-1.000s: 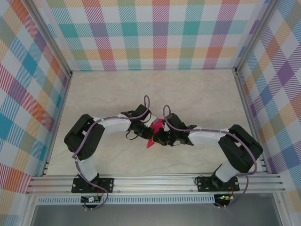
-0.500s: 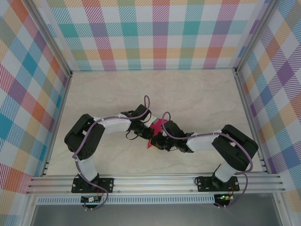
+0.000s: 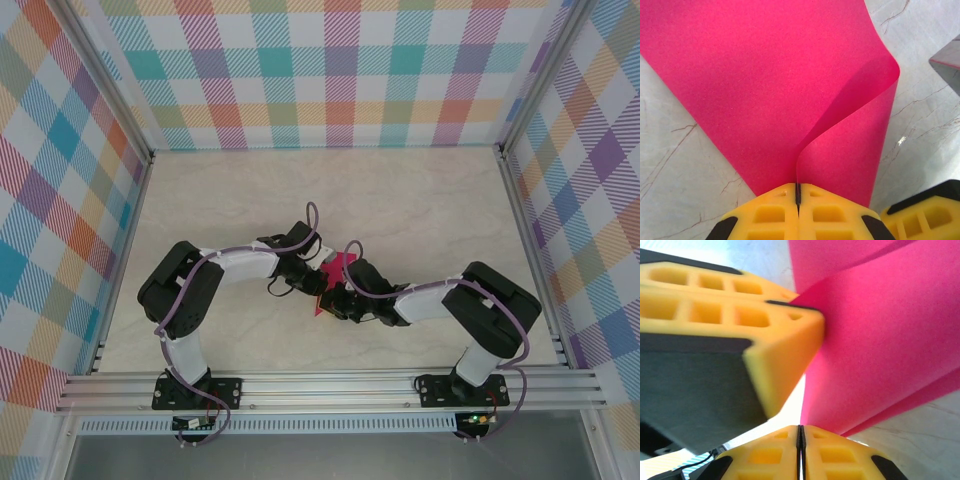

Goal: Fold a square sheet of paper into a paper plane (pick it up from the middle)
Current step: Third fold the triangle at the center of the table.

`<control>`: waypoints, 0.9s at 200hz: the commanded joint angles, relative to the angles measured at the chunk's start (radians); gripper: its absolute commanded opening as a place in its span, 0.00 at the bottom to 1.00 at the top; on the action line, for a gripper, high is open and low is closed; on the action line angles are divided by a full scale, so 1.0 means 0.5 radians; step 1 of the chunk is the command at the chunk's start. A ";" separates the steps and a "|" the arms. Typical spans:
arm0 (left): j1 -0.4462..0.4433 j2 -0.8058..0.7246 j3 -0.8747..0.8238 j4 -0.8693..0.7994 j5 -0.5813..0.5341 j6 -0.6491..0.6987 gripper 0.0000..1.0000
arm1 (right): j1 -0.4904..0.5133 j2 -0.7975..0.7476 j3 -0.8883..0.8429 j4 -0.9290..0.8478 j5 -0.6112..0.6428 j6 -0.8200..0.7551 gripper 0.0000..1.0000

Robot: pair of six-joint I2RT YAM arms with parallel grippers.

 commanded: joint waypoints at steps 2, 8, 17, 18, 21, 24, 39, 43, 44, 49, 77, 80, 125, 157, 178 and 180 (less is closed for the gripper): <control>0.014 0.068 0.002 -0.056 0.022 0.049 0.00 | 0.018 0.057 -0.036 0.068 0.027 0.024 0.11; 0.014 0.071 0.005 -0.056 0.022 0.048 0.00 | 0.018 0.073 -0.043 0.086 0.024 0.032 0.11; 0.014 0.075 0.005 -0.059 0.022 0.053 0.00 | 0.019 0.090 -0.055 0.114 0.024 0.041 0.11; 0.014 0.076 0.006 -0.062 0.025 0.052 0.00 | 0.018 0.092 -0.055 0.116 0.023 0.041 0.11; 0.014 0.078 0.007 -0.063 0.026 0.054 0.00 | 0.018 0.096 -0.056 0.122 0.020 0.045 0.11; 0.016 0.078 0.007 -0.064 0.026 0.054 0.00 | 0.018 0.097 -0.056 0.123 0.017 0.048 0.11; 0.014 0.081 0.006 -0.063 0.028 0.052 0.00 | 0.020 0.079 -0.054 0.114 0.013 0.039 0.11; 0.014 0.079 0.006 -0.064 0.028 0.054 0.00 | 0.020 0.071 -0.055 0.110 0.013 0.037 0.11; 0.014 0.078 0.005 -0.063 0.028 0.054 0.00 | 0.019 0.069 -0.054 0.109 0.013 0.036 0.11; 0.014 0.076 0.004 -0.063 0.028 0.054 0.00 | 0.019 0.052 -0.052 0.094 0.015 0.030 0.11; 0.014 0.073 0.001 -0.059 0.024 0.054 0.00 | 0.024 -0.048 -0.046 0.051 0.010 0.003 0.13; 0.014 0.072 0.003 -0.059 0.025 0.053 0.00 | 0.027 -0.054 -0.049 0.052 0.010 0.005 0.13; 0.015 0.081 0.008 -0.068 0.027 0.057 0.00 | 0.085 0.010 -0.032 0.122 0.014 0.048 0.12; 0.014 0.090 0.018 -0.071 0.031 0.057 0.00 | 0.095 0.098 -0.015 0.033 0.075 0.069 0.11; 0.014 0.089 0.015 -0.068 0.030 0.057 0.00 | 0.104 0.086 0.029 -0.162 0.120 0.048 0.10; 0.014 0.090 0.016 -0.070 0.031 0.057 0.00 | 0.104 0.085 0.028 -0.168 0.121 0.048 0.10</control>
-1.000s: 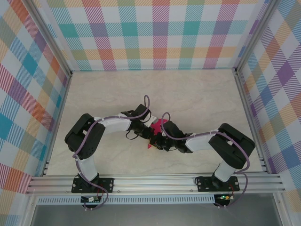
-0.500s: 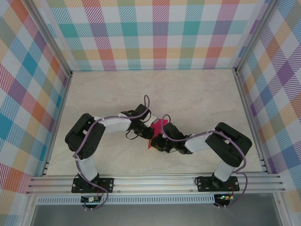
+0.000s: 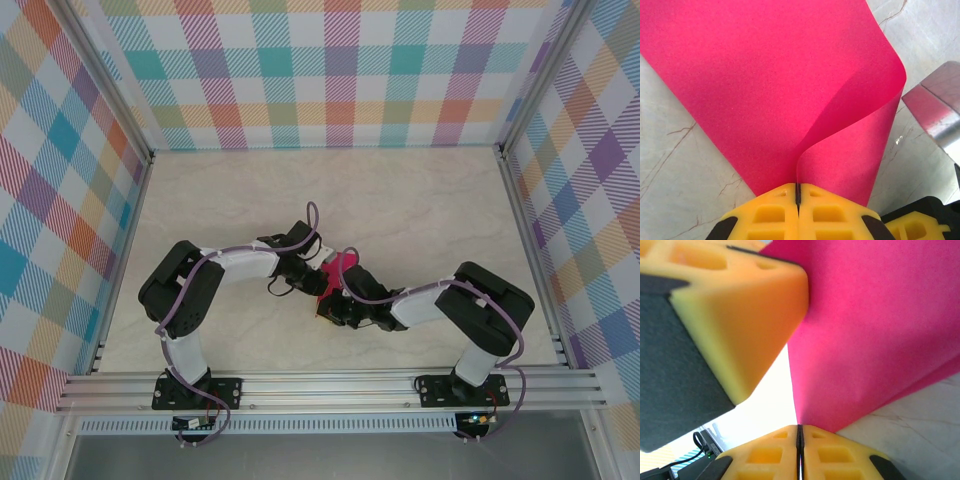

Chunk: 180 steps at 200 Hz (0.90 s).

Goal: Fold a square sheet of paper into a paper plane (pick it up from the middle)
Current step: Third fold the triangle at the center of the table.

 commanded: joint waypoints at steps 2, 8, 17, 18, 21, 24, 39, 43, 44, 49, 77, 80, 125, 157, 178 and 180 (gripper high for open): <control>0.012 0.079 0.008 -0.069 0.009 0.048 0.00 | 0.019 0.023 0.038 -0.207 0.085 0.000 0.10; 0.012 0.078 0.004 -0.069 0.008 0.048 0.00 | 0.017 0.005 0.032 -0.208 0.082 0.000 0.10; 0.012 0.079 0.006 -0.069 0.004 0.048 0.00 | 0.017 -0.023 0.029 -0.208 0.074 -0.004 0.10; 0.012 0.079 0.007 -0.069 0.004 0.048 0.00 | 0.017 -0.027 0.029 -0.208 0.073 -0.007 0.10; 0.012 0.079 0.005 -0.070 0.008 0.048 0.00 | 0.017 -0.042 0.031 -0.211 0.071 -0.008 0.11; 0.012 0.079 0.005 -0.073 0.008 0.048 0.00 | 0.017 -0.054 0.032 -0.216 0.070 -0.009 0.11; 0.012 0.082 0.004 -0.070 0.009 0.048 0.00 | 0.017 -0.107 0.032 -0.216 0.076 -0.012 0.12; 0.012 0.081 0.005 -0.073 0.009 0.048 0.00 | 0.017 -0.110 0.035 -0.209 0.070 -0.016 0.13; 0.012 0.081 0.005 -0.074 0.009 0.048 0.00 | 0.017 -0.112 0.036 -0.207 0.068 -0.016 0.13; 0.012 0.082 0.005 -0.075 0.010 0.048 0.00 | 0.017 -0.112 0.046 -0.195 0.053 -0.017 0.12; 0.012 0.080 0.004 -0.078 0.010 0.048 0.00 | 0.023 -0.045 0.090 -0.108 -0.007 -0.005 0.10; 0.012 0.080 0.004 -0.077 0.009 0.050 0.00 | 0.023 -0.036 0.091 -0.099 -0.010 -0.002 0.10; 0.012 0.085 0.012 -0.087 0.007 0.049 0.00 | 0.023 0.076 0.128 -0.208 0.008 -0.003 0.10; 0.012 0.079 0.011 -0.090 0.009 0.054 0.00 | 0.001 -0.039 0.082 -0.292 0.057 -0.019 0.12; 0.012 0.091 0.008 -0.090 0.006 0.054 0.00 | -0.057 -0.136 0.114 -0.345 -0.007 -0.093 0.14; 0.012 0.091 0.010 -0.088 0.006 0.055 0.00 | -0.064 -0.141 0.114 -0.344 -0.018 -0.098 0.13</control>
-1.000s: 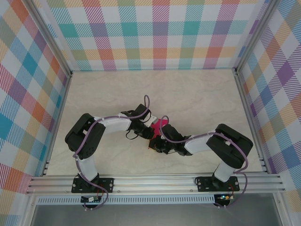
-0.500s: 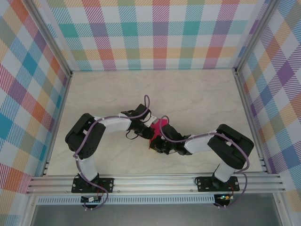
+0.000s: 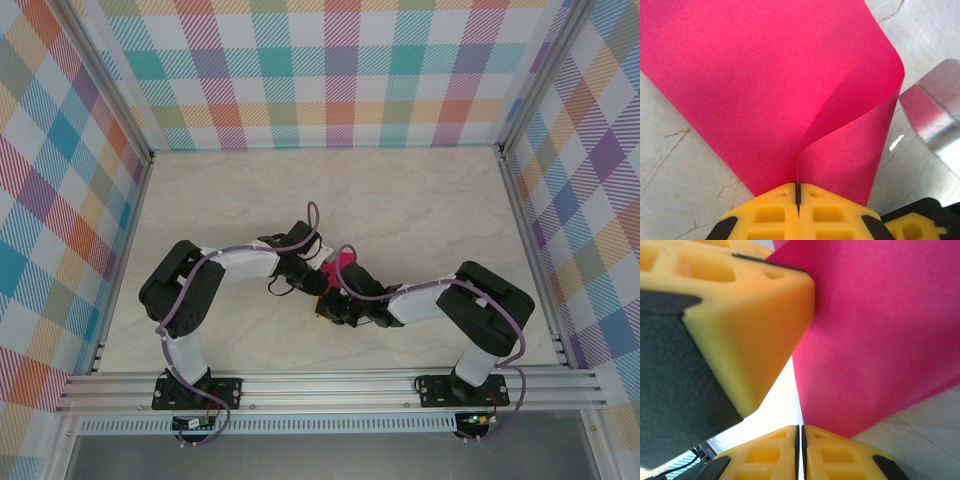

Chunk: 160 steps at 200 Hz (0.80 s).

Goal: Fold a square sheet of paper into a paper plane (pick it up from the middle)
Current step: Third fold the triangle at the center of the table.

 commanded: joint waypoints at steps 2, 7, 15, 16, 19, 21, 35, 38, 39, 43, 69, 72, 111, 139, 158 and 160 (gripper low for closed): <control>0.012 0.083 -0.001 -0.084 -0.002 0.039 0.00 | -0.067 -0.125 0.024 -0.139 -0.047 -0.092 0.13; 0.012 0.082 0.000 -0.086 -0.001 0.040 0.00 | -0.085 -0.138 0.026 -0.143 -0.059 -0.106 0.13; 0.012 0.087 -0.003 -0.086 0.003 0.040 0.00 | -0.119 -0.156 0.023 -0.155 -0.062 -0.121 0.13; 0.012 0.088 -0.004 -0.086 0.001 0.040 0.00 | -0.124 -0.157 0.023 -0.159 -0.062 -0.123 0.13; 0.014 0.086 -0.005 -0.082 0.000 0.040 0.00 | -0.135 -0.161 0.024 -0.168 -0.062 -0.127 0.13; 0.014 0.088 -0.003 -0.083 0.000 0.040 0.00 | -0.144 -0.161 0.023 -0.173 -0.065 -0.129 0.13; 0.012 0.088 -0.003 -0.081 0.000 0.039 0.00 | -0.192 -0.155 0.003 -0.137 -0.091 -0.128 0.13; 0.015 0.090 -0.005 -0.081 -0.002 0.040 0.00 | -0.197 -0.153 -0.006 -0.114 -0.101 -0.126 0.13; 0.015 0.090 -0.005 -0.082 -0.002 0.040 0.00 | -0.197 -0.152 -0.009 -0.108 -0.103 -0.125 0.13; 0.012 0.091 -0.001 -0.082 -0.001 0.040 0.00 | -0.208 -0.144 -0.014 -0.087 -0.114 -0.128 0.13; 0.015 0.098 0.001 -0.086 0.000 0.043 0.00 | -0.225 -0.091 0.001 -0.016 -0.163 -0.142 0.12; 0.013 0.100 0.001 -0.086 -0.001 0.043 0.00 | -0.227 -0.082 0.002 -0.005 -0.168 -0.141 0.12; 0.015 0.115 0.007 -0.089 0.001 0.046 0.00 | -0.239 0.023 -0.011 0.014 -0.147 -0.125 0.12; 0.014 0.113 0.009 -0.098 0.002 0.049 0.00 | -0.243 0.098 -0.028 -0.019 -0.124 -0.096 0.11; 0.015 0.109 0.013 -0.107 0.001 0.052 0.00 | -0.243 0.066 -0.031 -0.010 -0.136 -0.093 0.11; 0.015 0.109 0.011 -0.107 0.000 0.052 0.00 | -0.243 0.059 -0.030 -0.014 -0.134 -0.096 0.11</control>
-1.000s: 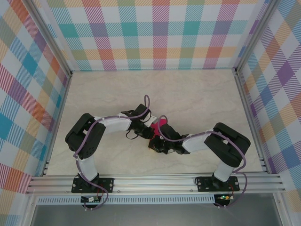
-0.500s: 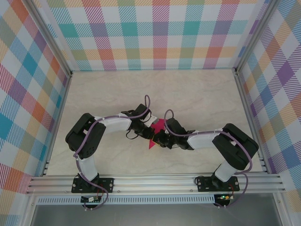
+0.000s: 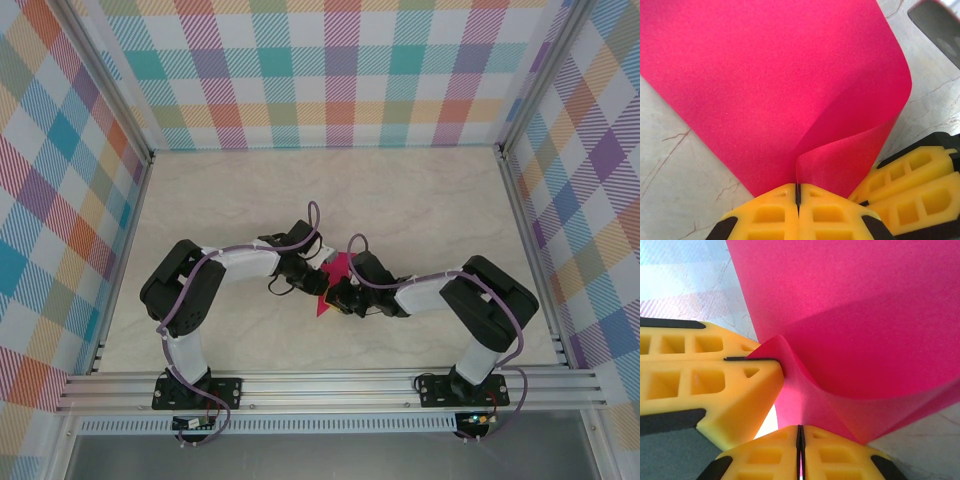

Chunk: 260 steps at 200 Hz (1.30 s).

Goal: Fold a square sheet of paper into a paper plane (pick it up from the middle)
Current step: Third fold the triangle at the center of the table.

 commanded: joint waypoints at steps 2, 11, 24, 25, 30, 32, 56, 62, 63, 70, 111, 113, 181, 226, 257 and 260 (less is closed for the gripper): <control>0.015 0.096 -0.003 -0.095 -0.008 0.037 0.00 | -0.004 0.020 -0.030 -0.018 0.011 -0.003 0.11; 0.015 0.090 -0.005 -0.094 -0.010 0.037 0.00 | -0.012 -0.037 -0.027 -0.050 0.019 -0.028 0.12; 0.015 0.091 -0.004 -0.096 -0.013 0.037 0.00 | -0.046 -0.126 -0.032 -0.086 0.016 -0.063 0.12; 0.015 0.090 -0.003 -0.097 -0.013 0.037 0.00 | -0.049 -0.132 -0.033 -0.088 0.014 -0.066 0.12; 0.015 0.092 -0.002 -0.099 -0.013 0.037 0.00 | -0.067 -0.165 -0.040 -0.096 0.013 -0.081 0.13; 0.015 0.092 -0.001 -0.099 -0.015 0.035 0.00 | -0.074 -0.176 -0.043 -0.099 0.011 -0.090 0.13; 0.015 0.102 0.000 -0.096 -0.005 0.037 0.00 | -0.149 -0.225 -0.047 -0.112 -0.045 -0.165 0.13; 0.015 0.108 0.004 -0.099 -0.002 0.036 0.00 | -0.159 -0.221 -0.047 -0.092 -0.065 -0.176 0.13; 0.015 0.109 0.005 -0.099 -0.001 0.036 0.00 | -0.161 -0.221 -0.049 -0.090 -0.068 -0.178 0.13; 0.015 0.113 0.009 -0.100 0.003 0.038 0.00 | -0.168 -0.213 -0.047 -0.078 -0.078 -0.187 0.13; 0.015 0.114 0.016 -0.110 0.002 0.039 0.00 | -0.190 -0.079 -0.012 -0.075 -0.095 -0.195 0.12; 0.015 0.114 0.016 -0.111 0.001 0.039 0.00 | -0.191 -0.073 -0.014 -0.075 -0.092 -0.195 0.12; 0.015 0.111 0.010 -0.122 -0.008 0.043 0.00 | -0.267 -0.172 -0.011 -0.140 -0.134 -0.222 0.13; 0.015 0.120 0.020 -0.129 -0.006 0.044 0.00 | -0.391 -0.255 0.034 -0.238 -0.211 -0.336 0.14; 0.015 0.118 0.020 -0.131 -0.006 0.044 0.00 | -0.398 -0.140 0.059 -0.191 -0.241 -0.324 0.13; 0.015 0.117 0.019 -0.134 -0.004 0.043 0.00 | -0.399 -0.129 0.061 -0.184 -0.244 -0.322 0.13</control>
